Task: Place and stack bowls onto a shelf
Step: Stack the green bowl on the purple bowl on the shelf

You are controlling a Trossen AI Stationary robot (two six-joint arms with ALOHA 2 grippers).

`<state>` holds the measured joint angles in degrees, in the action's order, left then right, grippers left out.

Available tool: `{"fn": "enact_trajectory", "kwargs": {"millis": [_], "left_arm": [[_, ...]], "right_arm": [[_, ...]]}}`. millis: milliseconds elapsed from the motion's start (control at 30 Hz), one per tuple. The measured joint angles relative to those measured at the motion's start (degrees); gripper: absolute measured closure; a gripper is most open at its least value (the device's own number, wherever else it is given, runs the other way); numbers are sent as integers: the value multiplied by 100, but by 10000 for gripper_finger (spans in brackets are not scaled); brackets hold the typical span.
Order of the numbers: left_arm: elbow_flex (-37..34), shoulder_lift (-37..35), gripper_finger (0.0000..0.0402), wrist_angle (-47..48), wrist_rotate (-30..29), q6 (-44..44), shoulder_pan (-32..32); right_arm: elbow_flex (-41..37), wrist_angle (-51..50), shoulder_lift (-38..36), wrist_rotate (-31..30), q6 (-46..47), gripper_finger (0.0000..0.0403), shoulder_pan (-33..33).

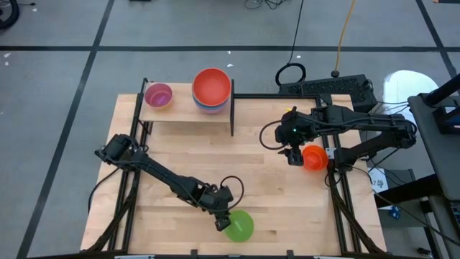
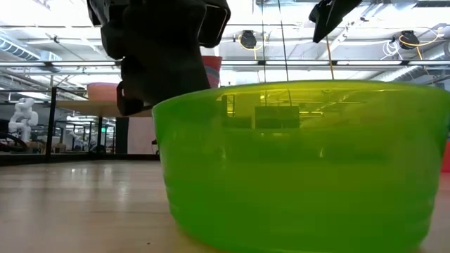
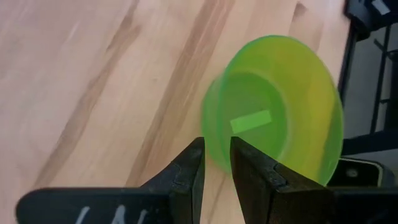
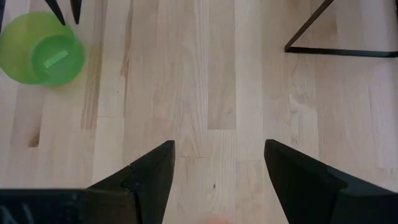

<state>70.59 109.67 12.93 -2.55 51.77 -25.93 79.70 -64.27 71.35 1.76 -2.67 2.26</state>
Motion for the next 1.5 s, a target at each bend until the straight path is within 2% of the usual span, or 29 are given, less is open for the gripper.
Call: {"fn": "enact_trajectory", "kwargs": {"millis": [867,1067,1500], "left_arm": [[-4,74,321,-168,-52,2,-20],[10,330,321,-689,5,87,-30],[2,461,321,-975,79,-96,-20]], "right_arm": [[0,37,0,0,-149,163,0],[0,41,0,0,-149,163,0],[0,103,0,0,-265,163,0]]}}
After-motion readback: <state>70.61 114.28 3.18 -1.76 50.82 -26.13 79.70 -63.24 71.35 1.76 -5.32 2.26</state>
